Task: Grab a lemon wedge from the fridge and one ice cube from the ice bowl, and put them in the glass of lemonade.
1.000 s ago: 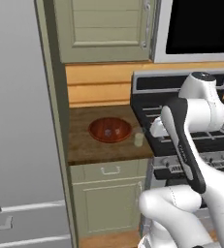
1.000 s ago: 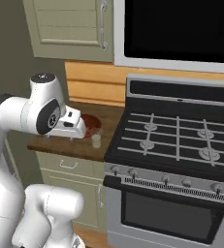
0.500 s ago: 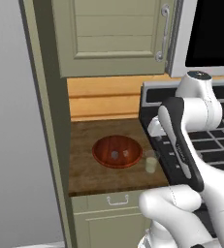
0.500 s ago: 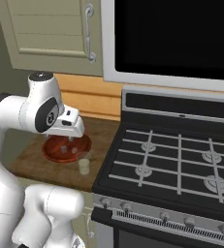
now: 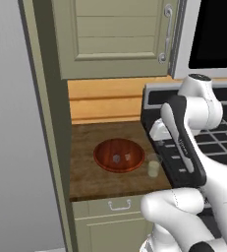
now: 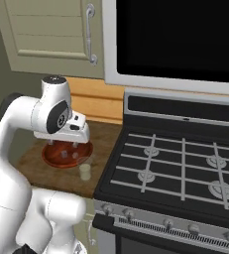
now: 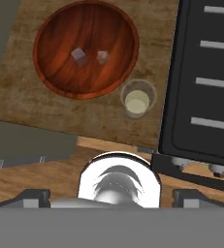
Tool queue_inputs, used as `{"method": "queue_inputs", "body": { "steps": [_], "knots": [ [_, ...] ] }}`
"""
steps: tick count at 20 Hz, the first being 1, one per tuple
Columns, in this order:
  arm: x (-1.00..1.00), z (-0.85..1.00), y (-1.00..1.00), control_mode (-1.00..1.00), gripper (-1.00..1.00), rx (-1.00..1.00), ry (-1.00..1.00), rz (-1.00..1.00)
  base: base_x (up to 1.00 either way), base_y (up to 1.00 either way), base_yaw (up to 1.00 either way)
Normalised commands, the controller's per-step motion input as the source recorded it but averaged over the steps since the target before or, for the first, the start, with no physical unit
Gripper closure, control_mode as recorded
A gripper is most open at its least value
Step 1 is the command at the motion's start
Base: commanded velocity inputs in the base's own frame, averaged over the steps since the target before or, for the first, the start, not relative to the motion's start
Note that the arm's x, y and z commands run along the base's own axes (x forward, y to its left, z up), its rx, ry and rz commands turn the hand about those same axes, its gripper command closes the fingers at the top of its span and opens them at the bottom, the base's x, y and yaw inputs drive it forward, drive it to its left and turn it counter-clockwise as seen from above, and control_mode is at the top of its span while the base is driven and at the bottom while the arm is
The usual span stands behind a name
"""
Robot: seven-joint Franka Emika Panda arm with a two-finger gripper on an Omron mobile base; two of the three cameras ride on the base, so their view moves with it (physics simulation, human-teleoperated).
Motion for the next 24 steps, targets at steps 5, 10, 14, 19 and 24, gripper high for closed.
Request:
{"method": "queue_inputs", "body": {
  "steps": [5, 10, 14, 19, 24],
  "knots": [
    [0.61, -0.41, 0.88, -1.00, -1.00, 0.04, 0.00, 0.00, 0.00, 0.00, 0.00],
    [0.75, -0.34, 0.99, -1.00, -1.00, -0.01, 0.02, -0.03, 0.00, 0.00, 0.00],
    [0.66, -0.43, 0.43, -1.00, -1.00, -0.12, 0.01, 0.00, 0.00, 0.00, 0.00],
    [0.31, -0.62, 0.00, -1.00, -1.00, -0.10, 0.06, 0.00, 0.00, 0.00, 0.00],
    [0.35, -0.79, 0.09, -1.00, -1.00, -0.08, 0.11, 0.01, 0.00, 0.00, 0.00]
  ]
}}
